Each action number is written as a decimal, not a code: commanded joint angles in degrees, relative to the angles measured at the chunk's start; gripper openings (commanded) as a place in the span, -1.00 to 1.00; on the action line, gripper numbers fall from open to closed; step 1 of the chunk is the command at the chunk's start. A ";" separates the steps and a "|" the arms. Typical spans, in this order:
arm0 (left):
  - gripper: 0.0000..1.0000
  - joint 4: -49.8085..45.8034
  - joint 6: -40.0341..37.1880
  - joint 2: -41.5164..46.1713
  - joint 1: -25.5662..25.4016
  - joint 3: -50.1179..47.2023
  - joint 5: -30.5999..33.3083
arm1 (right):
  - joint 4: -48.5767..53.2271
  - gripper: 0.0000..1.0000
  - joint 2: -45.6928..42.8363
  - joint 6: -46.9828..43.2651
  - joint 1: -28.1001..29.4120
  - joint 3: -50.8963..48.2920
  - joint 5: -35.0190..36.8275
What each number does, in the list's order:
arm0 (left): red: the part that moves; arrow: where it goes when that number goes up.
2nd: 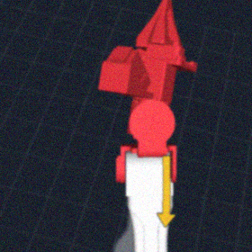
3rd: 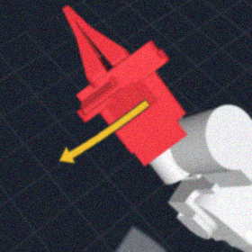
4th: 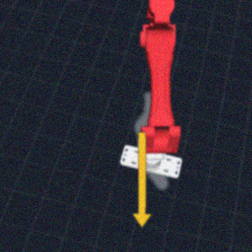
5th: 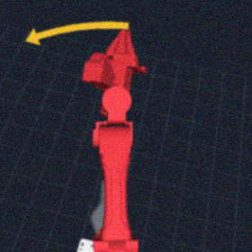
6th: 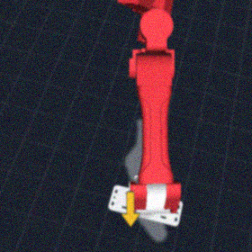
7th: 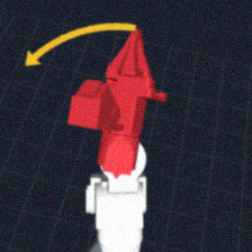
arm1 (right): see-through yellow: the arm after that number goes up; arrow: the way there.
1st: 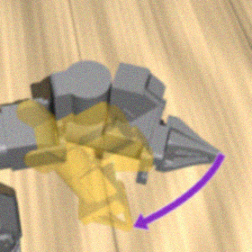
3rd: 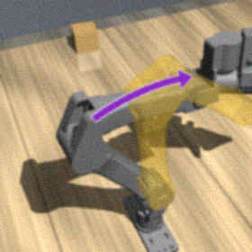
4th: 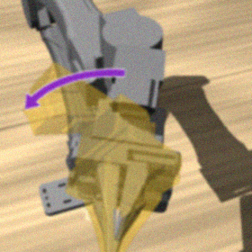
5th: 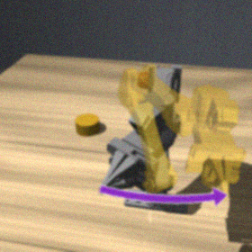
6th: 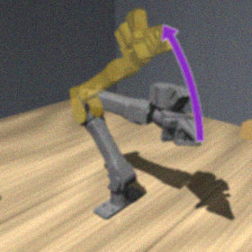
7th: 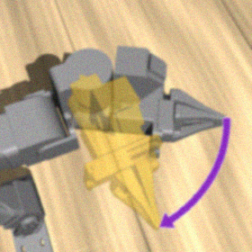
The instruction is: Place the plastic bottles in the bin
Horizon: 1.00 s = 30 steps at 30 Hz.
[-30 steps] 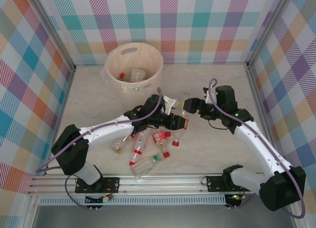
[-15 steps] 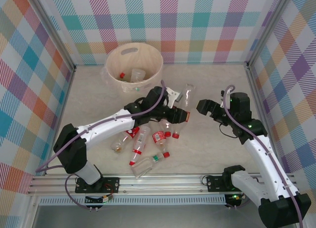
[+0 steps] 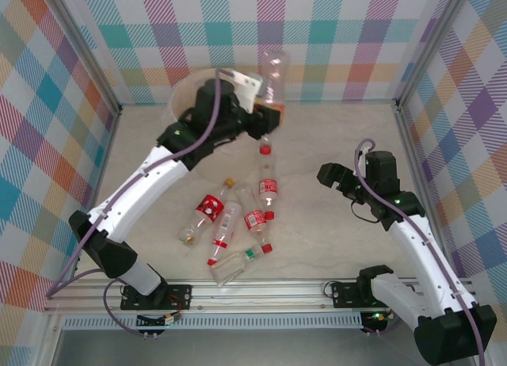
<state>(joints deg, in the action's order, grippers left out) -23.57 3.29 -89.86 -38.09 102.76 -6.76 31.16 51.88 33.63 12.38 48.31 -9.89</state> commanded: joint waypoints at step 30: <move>-1.00 3.60 -8.14 -4.00 18.13 -15.20 2.17 | -2.44 0.83 -0.24 1.11 -0.10 -6.03 -4.79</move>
<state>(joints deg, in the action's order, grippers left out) -21.04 -2.79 -93.58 -20.16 88.20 -1.58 29.50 51.70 35.51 12.38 42.68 -13.58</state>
